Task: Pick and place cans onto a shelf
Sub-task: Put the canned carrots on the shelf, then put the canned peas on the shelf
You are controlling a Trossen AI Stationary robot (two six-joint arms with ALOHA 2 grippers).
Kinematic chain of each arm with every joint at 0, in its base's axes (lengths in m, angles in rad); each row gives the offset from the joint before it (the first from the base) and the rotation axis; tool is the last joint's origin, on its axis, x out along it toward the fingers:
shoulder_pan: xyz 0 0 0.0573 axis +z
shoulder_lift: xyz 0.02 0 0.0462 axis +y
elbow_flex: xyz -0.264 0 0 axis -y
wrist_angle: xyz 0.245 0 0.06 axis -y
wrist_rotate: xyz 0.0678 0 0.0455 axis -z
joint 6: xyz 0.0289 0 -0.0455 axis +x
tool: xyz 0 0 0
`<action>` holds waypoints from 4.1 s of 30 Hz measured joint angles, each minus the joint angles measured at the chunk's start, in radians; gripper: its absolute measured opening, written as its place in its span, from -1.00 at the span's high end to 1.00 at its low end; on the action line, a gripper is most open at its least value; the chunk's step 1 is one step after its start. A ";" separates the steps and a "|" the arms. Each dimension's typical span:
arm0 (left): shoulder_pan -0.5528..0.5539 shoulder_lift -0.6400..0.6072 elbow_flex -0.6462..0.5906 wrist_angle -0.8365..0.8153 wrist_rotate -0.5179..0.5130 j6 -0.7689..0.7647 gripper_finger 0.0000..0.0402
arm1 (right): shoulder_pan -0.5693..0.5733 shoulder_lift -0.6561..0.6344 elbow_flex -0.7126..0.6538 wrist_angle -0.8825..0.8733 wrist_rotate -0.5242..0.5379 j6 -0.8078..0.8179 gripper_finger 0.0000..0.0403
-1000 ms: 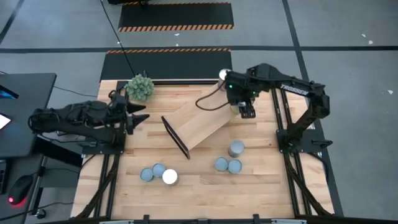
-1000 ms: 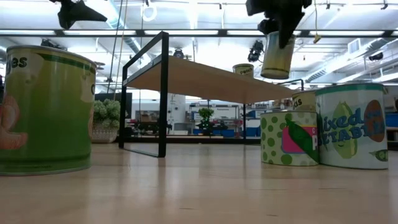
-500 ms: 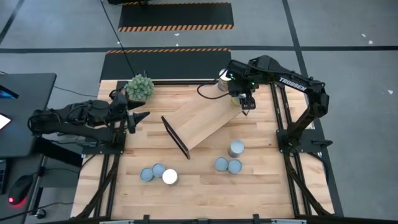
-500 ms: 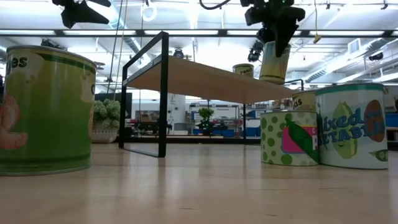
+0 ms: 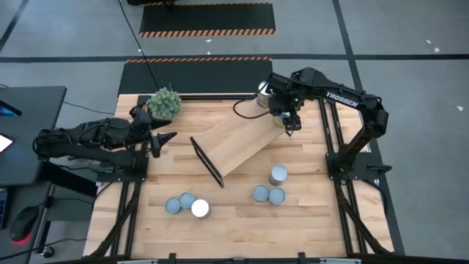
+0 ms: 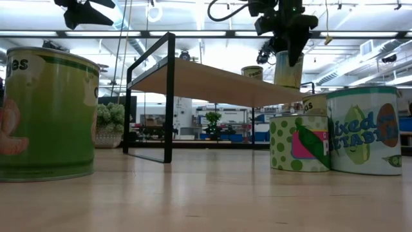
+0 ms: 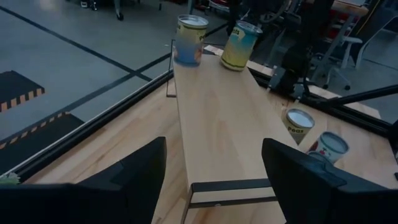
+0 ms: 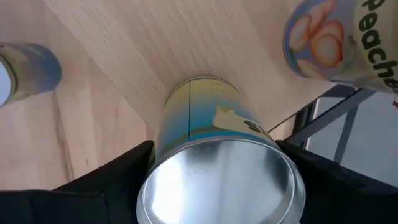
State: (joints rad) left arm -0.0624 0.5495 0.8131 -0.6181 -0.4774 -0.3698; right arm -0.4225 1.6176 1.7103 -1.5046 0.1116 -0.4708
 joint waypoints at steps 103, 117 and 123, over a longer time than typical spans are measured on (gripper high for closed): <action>-0.001 0.000 -0.001 -0.026 0.254 -0.248 -0.34 | 0.618 -0.100 -0.534 0.526 -0.046 1.027 -0.98; 0.000 0.000 -0.001 -0.048 0.253 -0.247 -0.34 | 0.637 -0.100 -0.616 0.556 -0.033 0.938 -0.98; -0.001 0.000 -0.001 -0.049 0.243 -0.247 -0.34 | 0.637 -0.100 -0.673 0.585 -0.029 0.943 -0.97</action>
State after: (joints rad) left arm -0.0630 0.5495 0.8120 -0.6670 -0.2344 -0.6167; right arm 0.2146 1.5181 1.0375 -0.9196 0.0830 0.4721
